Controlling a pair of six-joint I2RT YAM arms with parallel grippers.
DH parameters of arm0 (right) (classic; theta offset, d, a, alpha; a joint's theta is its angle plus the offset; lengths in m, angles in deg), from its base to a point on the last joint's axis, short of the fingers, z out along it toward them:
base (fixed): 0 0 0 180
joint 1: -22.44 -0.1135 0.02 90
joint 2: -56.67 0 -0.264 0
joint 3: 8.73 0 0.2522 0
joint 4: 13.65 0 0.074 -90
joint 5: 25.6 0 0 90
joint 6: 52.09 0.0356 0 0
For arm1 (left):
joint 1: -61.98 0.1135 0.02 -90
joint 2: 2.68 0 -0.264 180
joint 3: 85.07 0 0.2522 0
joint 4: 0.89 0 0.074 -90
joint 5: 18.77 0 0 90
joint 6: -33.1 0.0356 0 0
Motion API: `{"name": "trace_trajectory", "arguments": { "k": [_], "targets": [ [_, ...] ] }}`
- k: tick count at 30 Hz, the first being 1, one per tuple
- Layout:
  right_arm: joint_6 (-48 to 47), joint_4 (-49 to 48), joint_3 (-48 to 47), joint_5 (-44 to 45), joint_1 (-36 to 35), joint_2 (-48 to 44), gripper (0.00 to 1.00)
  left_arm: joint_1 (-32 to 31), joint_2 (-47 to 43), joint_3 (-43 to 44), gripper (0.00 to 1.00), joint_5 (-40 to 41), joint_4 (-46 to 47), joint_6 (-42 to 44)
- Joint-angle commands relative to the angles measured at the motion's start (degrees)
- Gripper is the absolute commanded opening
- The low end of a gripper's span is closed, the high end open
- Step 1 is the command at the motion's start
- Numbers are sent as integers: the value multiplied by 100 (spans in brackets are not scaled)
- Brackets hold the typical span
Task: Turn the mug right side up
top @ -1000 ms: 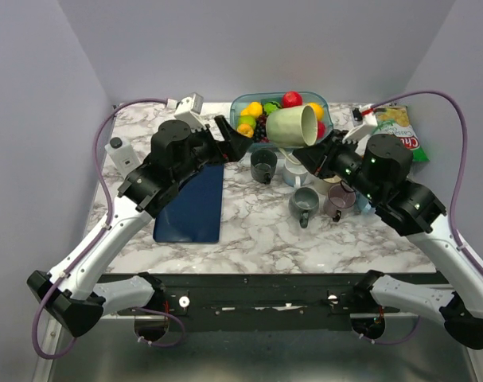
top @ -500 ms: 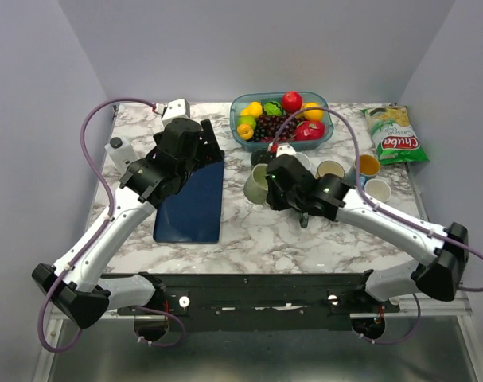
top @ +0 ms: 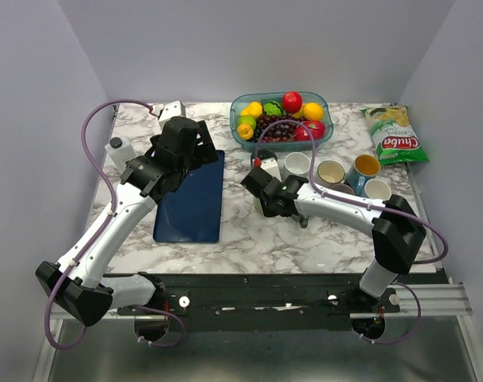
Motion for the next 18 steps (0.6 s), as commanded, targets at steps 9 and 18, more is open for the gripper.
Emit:
{"name": "trace_trajectory", "arguments": {
  "k": [9, 18],
  "targets": [
    [51, -700, 347, 295, -1, 191, 22, 279, -58, -291, 99, -645, 143, -145],
    [33, -920, 646, -22, -1, -389, 70, 445, -49, -317, 99, -1102, 178, -119]
  ]
}}
